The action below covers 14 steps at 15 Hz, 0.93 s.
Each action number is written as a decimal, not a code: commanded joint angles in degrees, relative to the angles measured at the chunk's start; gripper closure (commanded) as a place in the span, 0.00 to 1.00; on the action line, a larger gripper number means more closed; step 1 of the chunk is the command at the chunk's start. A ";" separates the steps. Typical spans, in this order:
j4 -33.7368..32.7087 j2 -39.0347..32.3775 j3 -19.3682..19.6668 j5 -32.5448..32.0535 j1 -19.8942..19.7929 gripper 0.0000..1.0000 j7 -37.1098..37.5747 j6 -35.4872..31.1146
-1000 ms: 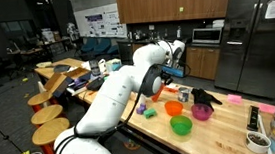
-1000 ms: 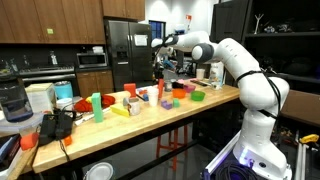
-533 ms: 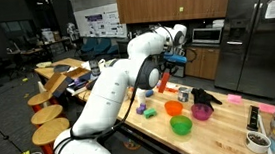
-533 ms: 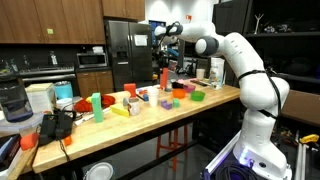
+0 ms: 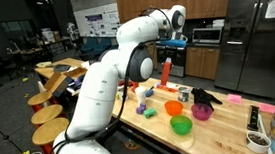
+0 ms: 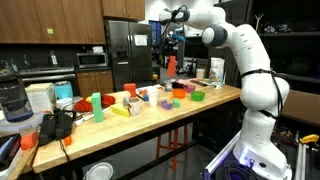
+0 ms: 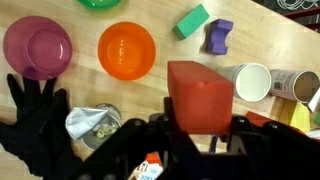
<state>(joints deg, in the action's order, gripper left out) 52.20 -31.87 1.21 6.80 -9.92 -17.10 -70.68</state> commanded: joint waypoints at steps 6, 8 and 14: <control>22.25 8.86 1.12 5.52 -1.71 0.85 7.52 -4.13; 27.02 10.66 1.66 6.48 -1.74 0.85 9.73 -6.07; 40.17 18.03 4.84 8.55 -1.60 0.85 16.02 -7.42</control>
<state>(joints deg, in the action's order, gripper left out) 83.06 -20.79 4.60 13.64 -11.38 -4.28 -75.96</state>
